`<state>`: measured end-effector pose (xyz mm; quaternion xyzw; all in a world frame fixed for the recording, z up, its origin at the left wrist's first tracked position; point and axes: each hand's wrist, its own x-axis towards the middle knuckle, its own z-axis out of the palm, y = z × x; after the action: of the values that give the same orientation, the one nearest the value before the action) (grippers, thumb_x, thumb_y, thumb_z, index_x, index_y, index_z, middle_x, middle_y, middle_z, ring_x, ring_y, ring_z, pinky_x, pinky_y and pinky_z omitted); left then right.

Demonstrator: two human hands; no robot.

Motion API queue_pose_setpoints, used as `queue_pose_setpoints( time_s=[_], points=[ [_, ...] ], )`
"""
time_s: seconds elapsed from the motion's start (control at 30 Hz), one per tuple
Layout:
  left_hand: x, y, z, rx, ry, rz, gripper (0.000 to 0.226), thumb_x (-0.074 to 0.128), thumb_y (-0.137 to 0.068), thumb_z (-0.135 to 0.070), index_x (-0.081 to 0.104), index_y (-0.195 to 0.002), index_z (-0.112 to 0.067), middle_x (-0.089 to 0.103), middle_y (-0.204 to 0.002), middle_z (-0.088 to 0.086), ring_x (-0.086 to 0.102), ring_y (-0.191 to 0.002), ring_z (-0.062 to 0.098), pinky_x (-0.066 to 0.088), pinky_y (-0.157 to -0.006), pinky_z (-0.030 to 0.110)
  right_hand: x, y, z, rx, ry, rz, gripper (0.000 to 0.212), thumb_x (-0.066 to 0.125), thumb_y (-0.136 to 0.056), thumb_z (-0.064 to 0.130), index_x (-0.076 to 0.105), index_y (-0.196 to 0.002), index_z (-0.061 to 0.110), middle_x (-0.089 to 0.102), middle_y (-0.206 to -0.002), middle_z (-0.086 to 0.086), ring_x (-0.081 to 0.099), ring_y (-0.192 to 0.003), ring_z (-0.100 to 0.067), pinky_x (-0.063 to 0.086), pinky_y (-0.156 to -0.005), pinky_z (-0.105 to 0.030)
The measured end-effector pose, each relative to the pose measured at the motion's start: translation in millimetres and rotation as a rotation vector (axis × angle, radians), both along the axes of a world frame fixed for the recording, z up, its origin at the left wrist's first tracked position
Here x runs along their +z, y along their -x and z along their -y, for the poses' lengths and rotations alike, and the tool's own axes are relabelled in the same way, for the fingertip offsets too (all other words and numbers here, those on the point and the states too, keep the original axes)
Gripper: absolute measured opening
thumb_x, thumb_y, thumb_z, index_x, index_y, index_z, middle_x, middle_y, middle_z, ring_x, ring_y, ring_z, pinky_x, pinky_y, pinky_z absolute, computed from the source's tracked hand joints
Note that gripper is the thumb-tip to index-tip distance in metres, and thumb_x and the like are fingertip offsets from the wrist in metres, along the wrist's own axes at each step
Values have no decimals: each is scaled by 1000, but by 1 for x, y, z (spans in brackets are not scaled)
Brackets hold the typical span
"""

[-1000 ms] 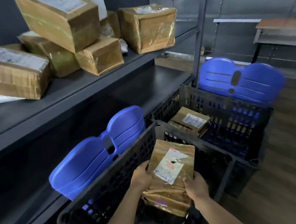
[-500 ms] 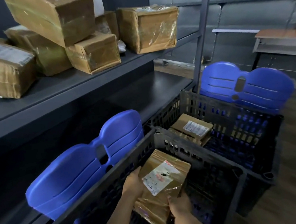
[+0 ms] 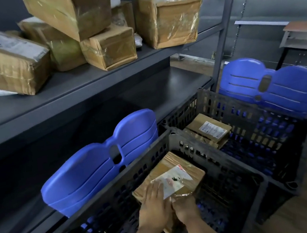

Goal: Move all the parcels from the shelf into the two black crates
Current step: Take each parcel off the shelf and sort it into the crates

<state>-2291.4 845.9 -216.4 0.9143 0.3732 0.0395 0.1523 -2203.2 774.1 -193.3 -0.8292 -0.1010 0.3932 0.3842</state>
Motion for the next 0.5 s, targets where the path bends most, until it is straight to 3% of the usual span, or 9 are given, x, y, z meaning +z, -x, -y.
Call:
queue_pose_setpoints(
  time_s=[0.1,0.17,0.27,0.4,0.5],
  points=[
    [5,11,11,-53,41,-201,80,12,-95,-63,-12,-152,-11,-18,-159,3,-19,-147,19,-17,-116,31,4,-17,12,270,91,387,73,46,-97,29,5,-152,5,-4,-160,-13,4,-148,-30,12,-118,-37],
    [11,7,7,-62,38,-295,88,14,-92,-68,-15,-151,-9,-20,-159,6,-20,-146,21,-18,-115,32,4,-30,19,530,156,630,66,34,-100,36,2,-153,13,-8,-161,-8,-7,-148,-26,6,-119,-37],
    [13,-1,-6,-89,49,-369,93,15,-89,-72,-15,-150,-8,-20,-159,7,-20,-146,22,-18,-114,33,0,-44,19,755,264,643,66,22,-102,44,-6,-153,13,-12,-161,-7,-12,-148,-24,2,-120,-35],
    [2,3,-11,-118,4,-370,93,12,-88,-73,-16,-150,-9,-22,-158,7,-21,-146,21,-21,-115,31,-6,-48,15,853,356,692,69,16,-101,50,-10,-152,11,-17,-159,-8,-18,-146,-26,-2,-119,-37],
    [3,2,-10,-98,2,-357,93,12,-87,-74,-17,-150,-11,-23,-158,4,-21,-146,20,-32,-106,25,-3,-48,15,874,407,682,90,-12,-80,65,-11,-151,11,-18,-159,-8,-18,-146,-27,-3,-119,-39]
  ],
)
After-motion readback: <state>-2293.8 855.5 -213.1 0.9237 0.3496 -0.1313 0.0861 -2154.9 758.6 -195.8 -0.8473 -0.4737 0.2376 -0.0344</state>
